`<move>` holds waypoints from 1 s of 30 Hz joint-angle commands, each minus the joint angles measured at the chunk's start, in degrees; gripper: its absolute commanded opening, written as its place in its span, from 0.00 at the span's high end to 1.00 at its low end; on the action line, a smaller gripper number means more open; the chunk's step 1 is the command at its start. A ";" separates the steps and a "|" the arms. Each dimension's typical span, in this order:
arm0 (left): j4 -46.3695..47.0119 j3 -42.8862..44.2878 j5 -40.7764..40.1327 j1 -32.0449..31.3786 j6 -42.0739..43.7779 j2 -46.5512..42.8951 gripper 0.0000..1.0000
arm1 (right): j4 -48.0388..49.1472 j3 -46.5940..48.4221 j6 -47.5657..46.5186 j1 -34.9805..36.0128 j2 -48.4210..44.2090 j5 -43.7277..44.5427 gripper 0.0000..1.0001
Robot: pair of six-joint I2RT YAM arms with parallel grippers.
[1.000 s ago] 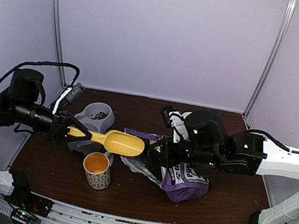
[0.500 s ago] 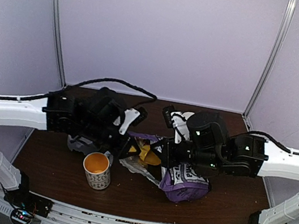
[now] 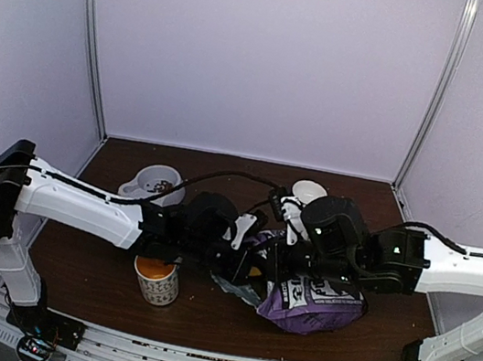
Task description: Serve the pet food
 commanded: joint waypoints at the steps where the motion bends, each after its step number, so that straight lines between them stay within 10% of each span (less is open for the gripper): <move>1: 22.67 -4.61 17.00 -0.56 -6.08 1.53 1.00 | 7.58 0.78 1.16 0.07 -3.33 -2.12 1.00; 13: 46.05 -14.54 20.22 -0.25 -17.12 -2.23 1.00 | 4.59 0.06 2.55 -1.39 -7.04 -0.47 1.00; 30: 38.11 -32.27 13.27 5.92 -23.07 -26.53 1.00 | 2.98 -3.77 6.01 -5.83 -12.23 0.79 1.00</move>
